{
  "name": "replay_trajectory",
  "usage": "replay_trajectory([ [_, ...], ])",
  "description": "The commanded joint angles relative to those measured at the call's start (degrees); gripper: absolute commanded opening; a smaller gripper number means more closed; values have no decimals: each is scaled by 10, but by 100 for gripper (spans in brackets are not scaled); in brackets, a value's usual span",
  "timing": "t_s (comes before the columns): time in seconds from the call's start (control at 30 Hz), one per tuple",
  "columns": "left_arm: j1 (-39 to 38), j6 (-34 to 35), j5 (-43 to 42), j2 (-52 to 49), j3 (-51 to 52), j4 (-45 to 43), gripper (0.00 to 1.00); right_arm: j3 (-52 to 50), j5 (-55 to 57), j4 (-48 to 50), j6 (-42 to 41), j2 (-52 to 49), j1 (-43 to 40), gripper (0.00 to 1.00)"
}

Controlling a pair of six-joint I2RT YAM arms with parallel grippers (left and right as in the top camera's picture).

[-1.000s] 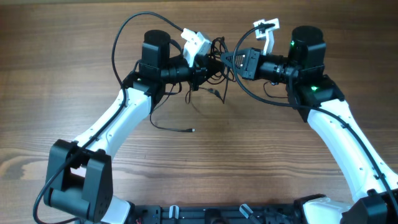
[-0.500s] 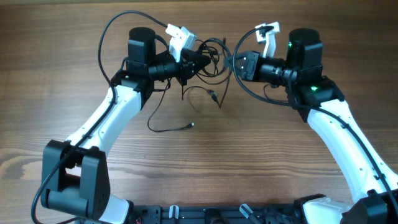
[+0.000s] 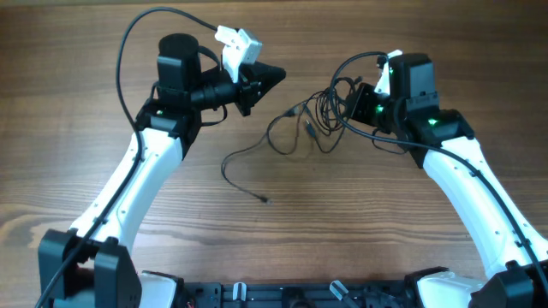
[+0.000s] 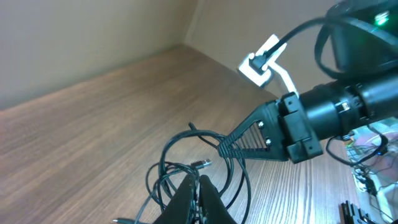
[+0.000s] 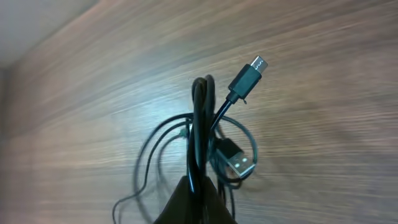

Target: Untangle cables

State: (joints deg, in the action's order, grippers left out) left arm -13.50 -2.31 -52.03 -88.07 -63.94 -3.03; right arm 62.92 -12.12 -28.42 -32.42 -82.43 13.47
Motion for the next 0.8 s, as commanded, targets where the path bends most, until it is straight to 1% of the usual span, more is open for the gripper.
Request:
replay_trajectory([
  [0.0,17,15,-7,15,-8,-1,5,-3,33,-8,16,11,1,5],
  [0.07,18,15,-4,15,-8,17,6,-2,26,-8,16,11,1,5],
  [0.1,17,15,-5,14,-8,30,11,-2,1,1,25,11,2,5],
  [0.17,13,14,-5,9,-8,61,29,-2,-45,23,25,11,1,5],
  [0.23,5,-9,-7,6,-8,80,47,3,-104,45,25,11,2,5],
  [0.33,-10,-36,-7,5,-8,80,54,12,-131,48,24,12,2,5],
  [0.43,-31,-50,-6,-8,-8,80,54,17,-135,48,23,13,2,4],
  [0.57,-46,-50,-7,-57,-8,80,41,17,-137,36,23,14,2,5],
  [0.67,-53,-50,-7,-103,-8,80,37,17,-137,24,24,14,2,5],
  [0.77,-54,-50,-7,-133,-8,79,36,17,-137,21,24,14,2,5],
])
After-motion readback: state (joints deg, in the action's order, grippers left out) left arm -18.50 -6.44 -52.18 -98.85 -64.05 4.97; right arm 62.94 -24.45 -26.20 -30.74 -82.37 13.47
